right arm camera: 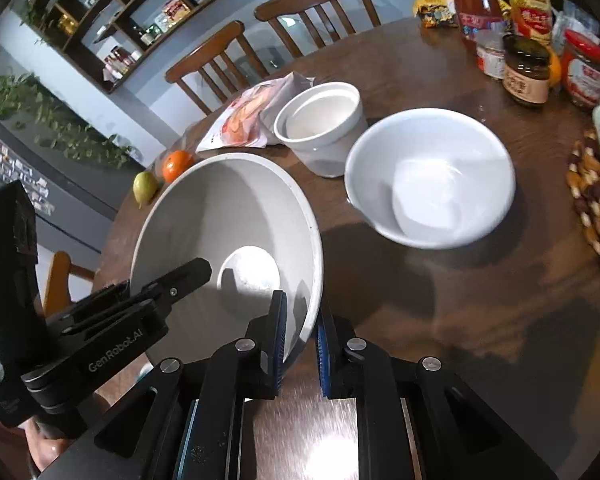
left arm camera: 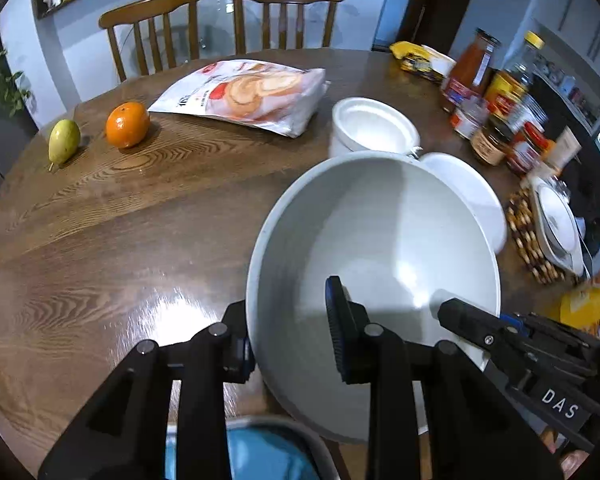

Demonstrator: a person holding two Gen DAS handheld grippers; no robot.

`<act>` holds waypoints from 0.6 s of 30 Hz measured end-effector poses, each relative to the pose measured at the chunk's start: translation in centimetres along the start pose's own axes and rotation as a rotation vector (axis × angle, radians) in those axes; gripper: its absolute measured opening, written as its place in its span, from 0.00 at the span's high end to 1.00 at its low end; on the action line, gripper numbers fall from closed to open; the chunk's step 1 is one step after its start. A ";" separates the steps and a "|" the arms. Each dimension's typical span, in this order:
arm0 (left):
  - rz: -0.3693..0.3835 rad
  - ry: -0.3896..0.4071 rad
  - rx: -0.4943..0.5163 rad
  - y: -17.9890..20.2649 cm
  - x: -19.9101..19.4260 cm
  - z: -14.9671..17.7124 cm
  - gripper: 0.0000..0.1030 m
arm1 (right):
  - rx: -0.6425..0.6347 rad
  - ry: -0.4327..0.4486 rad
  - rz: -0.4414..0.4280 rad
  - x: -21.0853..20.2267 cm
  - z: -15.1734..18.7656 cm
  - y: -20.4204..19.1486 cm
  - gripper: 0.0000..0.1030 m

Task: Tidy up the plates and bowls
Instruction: 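Lift the large white bowl with both grippers and carry it beside the plate stack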

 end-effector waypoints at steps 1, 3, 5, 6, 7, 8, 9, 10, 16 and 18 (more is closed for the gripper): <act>0.005 -0.003 0.006 0.3 -0.1 0.3 0.74 | 0.000 0.002 0.004 -0.5 0.5 0.2 0.85; 0.022 -0.017 0.018 1.3 -0.3 1.2 0.73 | -0.001 -0.001 0.020 -1.4 1.5 0.8 0.85; 0.043 -0.039 0.029 2.5 -0.3 2.4 0.70 | 0.002 -0.011 0.040 -2.1 2.6 1.5 0.85; 0.051 -0.046 0.035 2.8 -0.3 2.9 0.70 | 0.004 -0.017 0.053 -2.5 3.2 2.0 0.85; 0.058 -0.054 0.041 3.4 -0.3 3.3 0.70 | 0.012 -0.021 0.062 -2.8 3.6 2.4 0.85; 0.066 -0.064 0.049 4.1 -0.2 3.8 0.70 | 0.021 -0.027 0.072 -3.1 4.2 2.9 0.85; 0.075 -0.074 0.054 4.6 -0.2 4.3 0.69 | 0.030 -0.034 0.080 -3.4 4.7 3.3 0.85; 0.088 -0.087 0.059 5.2 -0.2 4.9 0.69 | 0.040 -0.038 0.085 -3.5 5.0 3.5 0.85; 0.109 -0.139 0.066 6.9 0.2 6.8 0.67 | 0.082 -0.078 0.110 -4.5 7.4 5.2 0.85; 0.107 -0.152 0.060 7.0 0.3 7.2 0.67 | 0.085 -0.083 0.113 -4.6 7.8 5.3 0.85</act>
Point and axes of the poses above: each gripper's, at about its wrist camera, not at the fingertips, and x roughly the way its jaws point, y to its right, z to its underside, the point moved 6 cm from there along x, roughly the way its jaws point, and after that the axes turned 7 degrees about x, right-handed, at the moved point
